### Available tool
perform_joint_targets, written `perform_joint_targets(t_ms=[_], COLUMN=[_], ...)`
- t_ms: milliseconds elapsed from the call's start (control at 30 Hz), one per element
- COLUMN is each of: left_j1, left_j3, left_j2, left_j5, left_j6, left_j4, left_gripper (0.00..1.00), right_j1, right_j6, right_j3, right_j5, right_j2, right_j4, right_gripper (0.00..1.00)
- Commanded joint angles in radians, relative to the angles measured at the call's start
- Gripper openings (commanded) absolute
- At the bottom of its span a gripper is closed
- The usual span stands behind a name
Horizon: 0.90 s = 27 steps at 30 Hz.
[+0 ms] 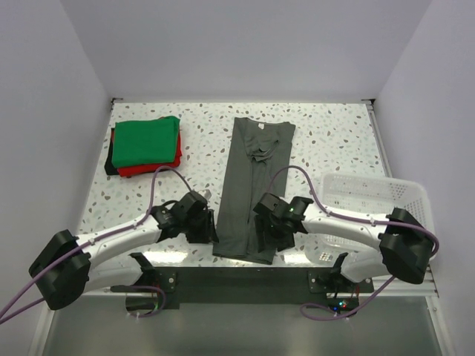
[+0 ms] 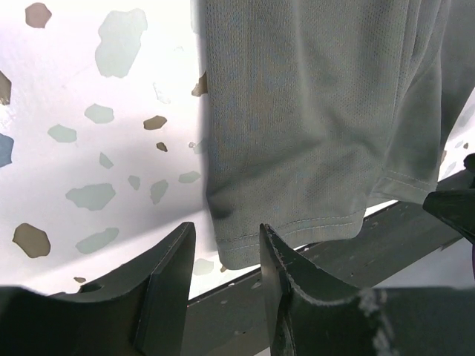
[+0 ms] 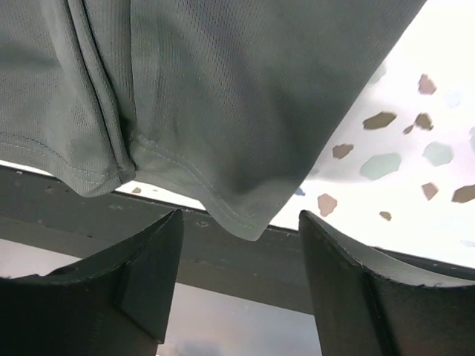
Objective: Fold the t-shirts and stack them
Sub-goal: Fold the tshirt
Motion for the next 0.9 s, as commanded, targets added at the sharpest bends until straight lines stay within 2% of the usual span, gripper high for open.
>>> perform_joint_targets(t_ms=[0, 300, 533, 633, 867], left_j1=[0.003, 0.002, 0.002, 0.002, 0.002], left_j3=[-0.006, 0.001, 0.001, -0.012, -0.06], left_j2=[-0.007, 0.017, 0.043, 0.04, 0.048], left_j5=[0.028, 0.031, 0.035, 0.049, 0.106], left_j6=[0.009, 0.014, 0.019, 0.017, 0.006], left_j4=[0.035, 0.012, -0.023, -0.016, 0.04], left_gripper=[0.45, 0.46, 0.5, 0.51, 0.5], right_j1=[0.019, 0.019, 0.019, 0.019, 0.02], right_j6=[0.093, 0.108, 0.135, 0.142, 0.16], right_j3=[-0.03, -0.076, -0.116, -0.122, -0.139], right_j5=[-0.011, -0.06, -0.072, -0.079, -0.074], right_j2=[-0.02, 0.037, 0.035, 0.038, 0.026], right_j4=[0.034, 0.094, 0.132, 0.134, 0.128], right_gripper=[0.65, 0.47, 0.29, 0.25, 0.24])
